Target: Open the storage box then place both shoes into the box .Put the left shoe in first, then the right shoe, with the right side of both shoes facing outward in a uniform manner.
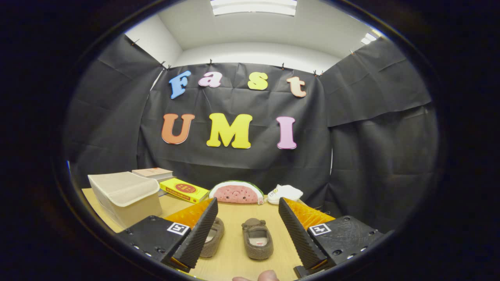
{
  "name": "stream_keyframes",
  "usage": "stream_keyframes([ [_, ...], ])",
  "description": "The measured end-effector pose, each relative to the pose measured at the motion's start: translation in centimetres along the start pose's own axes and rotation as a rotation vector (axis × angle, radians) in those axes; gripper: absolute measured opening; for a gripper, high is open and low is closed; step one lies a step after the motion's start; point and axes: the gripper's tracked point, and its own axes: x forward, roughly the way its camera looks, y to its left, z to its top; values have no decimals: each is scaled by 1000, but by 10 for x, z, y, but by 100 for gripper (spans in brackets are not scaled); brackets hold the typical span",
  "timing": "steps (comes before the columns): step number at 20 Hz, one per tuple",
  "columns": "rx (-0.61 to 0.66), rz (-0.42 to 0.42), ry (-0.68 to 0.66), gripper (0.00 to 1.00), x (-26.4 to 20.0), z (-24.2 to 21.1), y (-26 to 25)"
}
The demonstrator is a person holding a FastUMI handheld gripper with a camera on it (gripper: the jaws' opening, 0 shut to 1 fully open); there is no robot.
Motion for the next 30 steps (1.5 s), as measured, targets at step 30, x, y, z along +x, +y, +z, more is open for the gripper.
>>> stream_keyframes([
  [30,308,499,164,95,49,-23,241],
])
